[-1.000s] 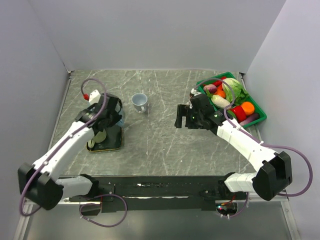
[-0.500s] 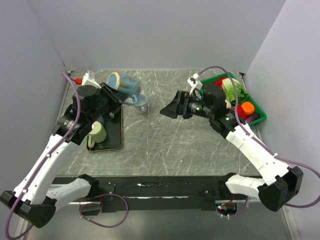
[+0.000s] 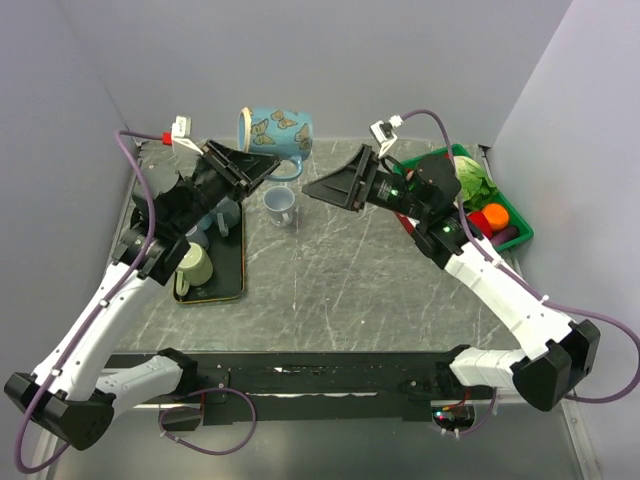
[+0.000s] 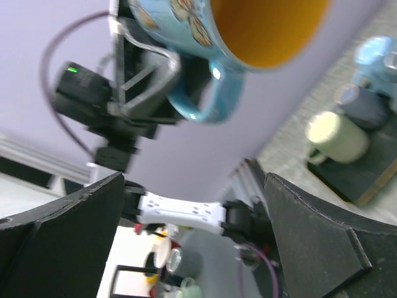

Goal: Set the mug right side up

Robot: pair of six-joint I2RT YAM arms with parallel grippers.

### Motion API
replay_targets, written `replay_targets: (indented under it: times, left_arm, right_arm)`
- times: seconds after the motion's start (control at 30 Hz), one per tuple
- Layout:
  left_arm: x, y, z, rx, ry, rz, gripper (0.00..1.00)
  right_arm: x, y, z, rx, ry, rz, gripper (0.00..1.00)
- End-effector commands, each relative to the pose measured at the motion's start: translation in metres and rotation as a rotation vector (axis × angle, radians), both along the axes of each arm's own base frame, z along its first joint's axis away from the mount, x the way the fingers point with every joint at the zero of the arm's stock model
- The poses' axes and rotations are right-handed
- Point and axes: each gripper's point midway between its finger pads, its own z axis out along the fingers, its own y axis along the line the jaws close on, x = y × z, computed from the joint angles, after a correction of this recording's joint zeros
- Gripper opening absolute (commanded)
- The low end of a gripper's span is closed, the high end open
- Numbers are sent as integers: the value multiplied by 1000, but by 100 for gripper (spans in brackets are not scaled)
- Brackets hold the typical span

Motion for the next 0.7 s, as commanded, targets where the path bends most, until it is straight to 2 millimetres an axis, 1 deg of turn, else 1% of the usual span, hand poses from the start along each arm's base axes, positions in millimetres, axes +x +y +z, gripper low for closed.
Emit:
replay_targets:
  times: [0.0,0.07,0.1,0.2,0.23,0.3,0.33,0.37,0.4,0.5,0.57,0.6,0.67]
  left_arm:
    - [-37,-2,80,-194,-279,-121,1]
    - [-41,-6,80,-199,-298,-138,1]
    - [-41,-7,80,-195,-300,-141,1]
    - [-45,-11,80,-198,-309,-151,1]
    - [-47,-13,80,-199,-309,-157,1]
    - [-47,-14,77,-198,-303,-158,1]
    - [-48,-14,76,-199,-302,-160,1]
    - [-48,-14,76,-205,-301,-160,1]
    - [-49,-14,75,-210,-302,-161,1]
    - [-48,-13,71,-217,-298,-153,1]
    - [-48,-12,69,-211,-295,-143,1]
    - [-48,-11,68,-211,-290,-138,1]
    - [-47,-11,66,-208,-291,-136,1]
  right_arm:
    - [-8,8,61,179,-69,56,99]
    - [-5,13,66,215,-35,68,98]
    - [-5,13,74,242,-57,73,97]
    - [3,17,78,254,-35,65,92]
    - [5,18,79,257,-32,65,88]
    - [8,20,80,265,-14,63,84]
    - [10,22,78,261,-1,62,79]
    - [12,23,78,262,9,59,77]
    - [14,24,76,263,20,54,70]
    - [17,24,73,282,34,46,59]
    - [20,24,70,281,42,29,49]
    - [21,23,70,278,42,22,42]
    - [22,22,71,275,35,9,34]
